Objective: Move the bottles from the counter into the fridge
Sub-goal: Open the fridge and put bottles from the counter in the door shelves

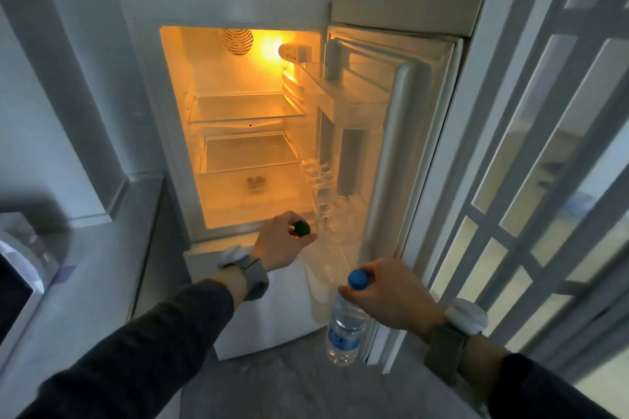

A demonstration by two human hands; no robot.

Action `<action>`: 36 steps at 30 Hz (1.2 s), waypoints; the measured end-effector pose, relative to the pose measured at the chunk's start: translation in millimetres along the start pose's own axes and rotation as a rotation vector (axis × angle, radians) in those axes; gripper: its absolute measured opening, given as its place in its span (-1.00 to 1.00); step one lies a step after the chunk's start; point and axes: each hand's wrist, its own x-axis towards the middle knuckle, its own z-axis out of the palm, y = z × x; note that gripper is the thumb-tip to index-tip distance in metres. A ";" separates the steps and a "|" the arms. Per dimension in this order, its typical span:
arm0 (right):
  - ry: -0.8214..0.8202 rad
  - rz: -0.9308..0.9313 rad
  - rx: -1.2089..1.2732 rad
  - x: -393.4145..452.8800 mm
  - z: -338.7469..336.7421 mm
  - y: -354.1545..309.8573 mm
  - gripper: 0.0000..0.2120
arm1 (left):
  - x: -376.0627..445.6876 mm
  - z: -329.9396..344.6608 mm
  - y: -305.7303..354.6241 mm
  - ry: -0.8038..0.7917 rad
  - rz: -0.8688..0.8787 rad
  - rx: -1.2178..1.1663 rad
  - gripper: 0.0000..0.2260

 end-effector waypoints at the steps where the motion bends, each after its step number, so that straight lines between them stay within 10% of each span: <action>1: -0.009 0.015 -0.003 1.5 0.9 2.7 -0.65 | 1.4 8.0 -0.8 -0.015 0.003 0.017 -0.72; 36: -0.047 0.102 0.075 19.2 35.1 7.1 -0.66 | 13.9 55.5 -46.7 -0.332 -0.003 -0.136 -0.53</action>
